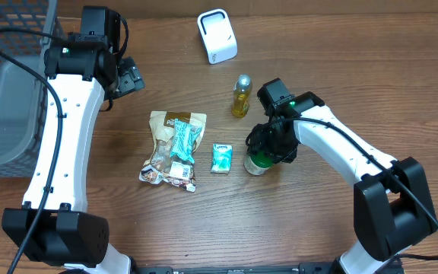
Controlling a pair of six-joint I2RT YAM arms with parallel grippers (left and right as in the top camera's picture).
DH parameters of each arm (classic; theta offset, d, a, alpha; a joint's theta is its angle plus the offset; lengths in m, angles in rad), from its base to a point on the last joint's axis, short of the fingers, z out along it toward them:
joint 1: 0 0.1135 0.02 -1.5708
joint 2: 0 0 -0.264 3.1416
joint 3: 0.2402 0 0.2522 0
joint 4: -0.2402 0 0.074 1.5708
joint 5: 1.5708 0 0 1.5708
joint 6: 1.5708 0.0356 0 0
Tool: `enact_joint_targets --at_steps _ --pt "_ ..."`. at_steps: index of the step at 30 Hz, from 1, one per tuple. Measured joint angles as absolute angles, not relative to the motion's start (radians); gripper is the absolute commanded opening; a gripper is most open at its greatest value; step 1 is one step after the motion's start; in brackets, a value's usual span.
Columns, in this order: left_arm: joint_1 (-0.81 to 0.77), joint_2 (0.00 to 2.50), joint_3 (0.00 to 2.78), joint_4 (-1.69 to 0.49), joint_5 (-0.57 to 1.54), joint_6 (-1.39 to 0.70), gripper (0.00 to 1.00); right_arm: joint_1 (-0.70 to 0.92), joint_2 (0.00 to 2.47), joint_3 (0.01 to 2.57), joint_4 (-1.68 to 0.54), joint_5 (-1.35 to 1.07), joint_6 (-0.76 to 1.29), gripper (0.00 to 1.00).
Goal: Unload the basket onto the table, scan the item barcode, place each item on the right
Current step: 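Close the right gripper on the jar and lift it slightly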
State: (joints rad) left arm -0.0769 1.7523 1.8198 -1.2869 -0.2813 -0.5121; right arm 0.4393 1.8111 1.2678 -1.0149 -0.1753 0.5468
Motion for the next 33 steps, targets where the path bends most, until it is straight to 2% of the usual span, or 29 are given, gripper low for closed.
enact_joint_targets --at_steps 1,7,10,21,31,33 --pt "-0.077 1.752 1.82 -1.287 -0.281 -0.512 1.0 0.439 1.811 1.268 -1.013 -0.176 0.548 0.78" --pt "-0.077 1.752 1.82 -1.287 -0.281 -0.512 1.0 0.44 1.811 1.266 -0.991 -0.176 0.549 0.87" --pt "-0.077 1.752 1.82 -1.287 -0.281 -0.512 1.0 0.44 1.811 1.266 -0.984 -0.176 0.551 1.0" --pt "-0.077 1.752 1.82 -1.287 -0.281 -0.512 1.0 0.44 1.811 1.266 -0.971 -0.176 0.55 1.0" --pt "-0.077 1.752 1.82 -1.287 -0.281 -0.512 1.0 0.44 1.811 1.266 -0.946 -0.122 0.551 0.94" --pt "-0.077 1.752 1.82 -1.287 -0.281 -0.512 1.0 0.44 1.811 1.266 -0.937 -0.119 0.55 0.89"
